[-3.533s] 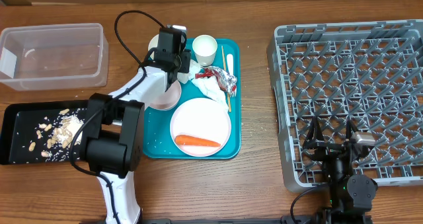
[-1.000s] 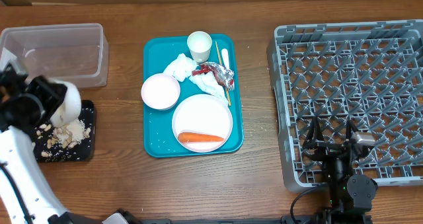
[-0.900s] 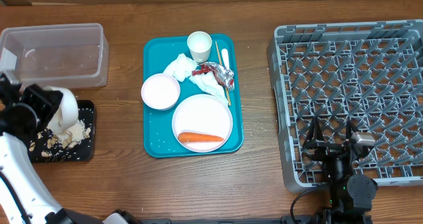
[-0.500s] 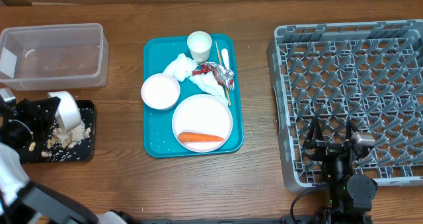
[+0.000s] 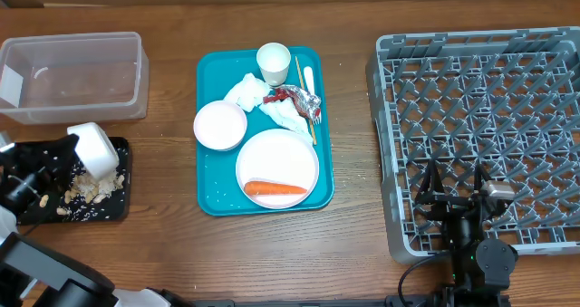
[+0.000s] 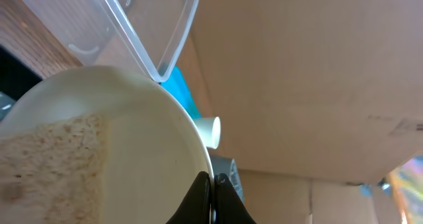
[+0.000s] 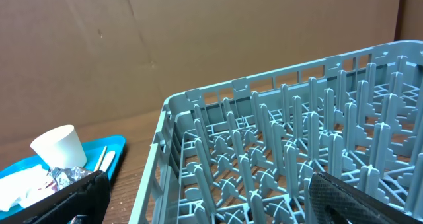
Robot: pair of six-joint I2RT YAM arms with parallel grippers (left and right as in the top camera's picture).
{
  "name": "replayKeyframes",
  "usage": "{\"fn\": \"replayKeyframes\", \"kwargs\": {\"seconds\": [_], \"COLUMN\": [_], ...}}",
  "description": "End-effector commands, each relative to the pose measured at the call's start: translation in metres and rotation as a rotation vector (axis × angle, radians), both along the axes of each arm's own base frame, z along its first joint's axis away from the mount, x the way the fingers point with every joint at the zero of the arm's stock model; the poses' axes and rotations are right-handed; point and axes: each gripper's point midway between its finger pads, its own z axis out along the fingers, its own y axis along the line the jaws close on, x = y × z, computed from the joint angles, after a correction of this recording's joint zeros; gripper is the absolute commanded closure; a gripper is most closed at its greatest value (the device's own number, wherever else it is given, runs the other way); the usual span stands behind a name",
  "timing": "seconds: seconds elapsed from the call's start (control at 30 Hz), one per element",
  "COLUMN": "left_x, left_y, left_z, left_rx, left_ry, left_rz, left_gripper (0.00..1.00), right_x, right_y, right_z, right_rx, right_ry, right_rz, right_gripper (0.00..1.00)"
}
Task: Sort waste into correct bins and load items into the dishwasher rack
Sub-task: 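Tilt the white bowl to pour rice onto the black tray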
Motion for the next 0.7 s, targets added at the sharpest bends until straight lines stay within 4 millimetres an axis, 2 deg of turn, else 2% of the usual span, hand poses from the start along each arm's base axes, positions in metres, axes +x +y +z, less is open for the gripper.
{"fn": "replayKeyframes", "kwargs": {"seconds": [0.0,0.17,0.47,0.57,0.67], "left_x": [-0.008,-0.014,-0.012,-0.013,-0.013], "left_y": [0.01,0.014,0.017,0.011,0.012], "left_z": [0.006,0.015,0.025,0.04,0.038], "left_rx": [-0.064,-0.097,-0.094,-0.154,-0.148], "left_ry": [-0.012,-0.057,-0.108,-0.173,-0.166], "left_rz": [0.039,0.046,0.031,-0.008,-0.003], "left_gripper": [0.96,0.96,0.96,0.96,0.96], "right_x": [0.0,0.0,0.0,0.0,0.0], "right_y": [-0.002,-0.002,-0.002,-0.002,-0.002], "right_z": [-0.001,-0.001,-0.001,-0.001,-0.001], "right_rx": [0.002,0.002,0.002,0.002,0.002], "right_ry": [-0.006,-0.006,-0.006,-0.006,-0.006], "right_rz": [-0.009,-0.009,-0.009,-0.009,-0.009], "right_gripper": [0.0,0.0,0.0,0.0,0.0]}}
